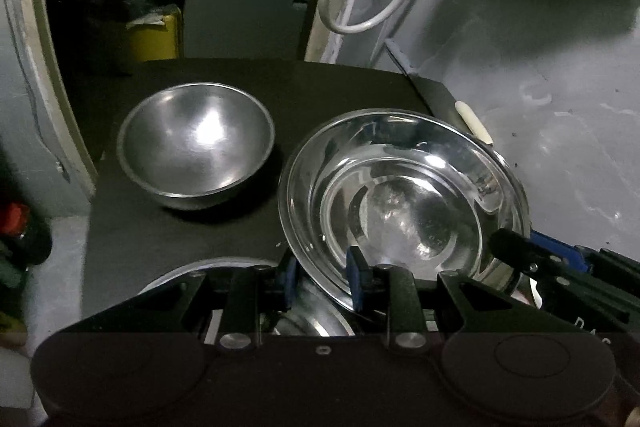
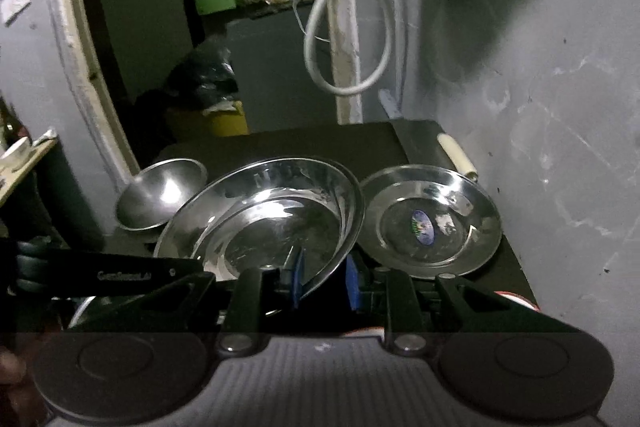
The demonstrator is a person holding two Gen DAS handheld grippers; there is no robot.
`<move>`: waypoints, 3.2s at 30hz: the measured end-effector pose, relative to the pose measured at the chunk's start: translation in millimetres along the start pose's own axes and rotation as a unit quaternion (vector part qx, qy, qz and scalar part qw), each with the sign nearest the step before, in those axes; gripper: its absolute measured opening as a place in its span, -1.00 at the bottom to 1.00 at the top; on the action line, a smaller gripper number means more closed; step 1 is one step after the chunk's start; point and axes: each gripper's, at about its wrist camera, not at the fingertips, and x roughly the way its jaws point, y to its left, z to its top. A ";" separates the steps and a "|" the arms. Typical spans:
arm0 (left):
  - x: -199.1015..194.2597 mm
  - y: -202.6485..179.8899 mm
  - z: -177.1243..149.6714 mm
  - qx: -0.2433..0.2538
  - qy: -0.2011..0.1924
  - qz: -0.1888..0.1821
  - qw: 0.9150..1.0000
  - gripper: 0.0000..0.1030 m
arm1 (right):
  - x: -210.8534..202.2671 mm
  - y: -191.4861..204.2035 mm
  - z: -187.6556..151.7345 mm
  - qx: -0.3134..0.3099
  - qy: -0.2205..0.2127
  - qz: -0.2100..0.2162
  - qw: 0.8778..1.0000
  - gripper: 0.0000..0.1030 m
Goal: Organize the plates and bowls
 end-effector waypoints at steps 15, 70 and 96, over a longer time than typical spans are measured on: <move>-60.4 44.9 -52.9 -0.018 0.017 0.075 0.997 -0.41 | -23.3 57.6 -34.4 -0.031 0.029 0.080 0.996 -0.49; -74.2 25.2 -50.6 -0.022 -0.069 0.068 0.995 0.97 | -41.5 28.8 -60.7 0.007 0.035 0.066 0.997 0.97; 90.0 -91.0 80.7 0.066 -0.040 -0.034 0.996 0.98 | 23.7 -69.8 -14.1 0.073 -0.004 -0.080 0.994 1.00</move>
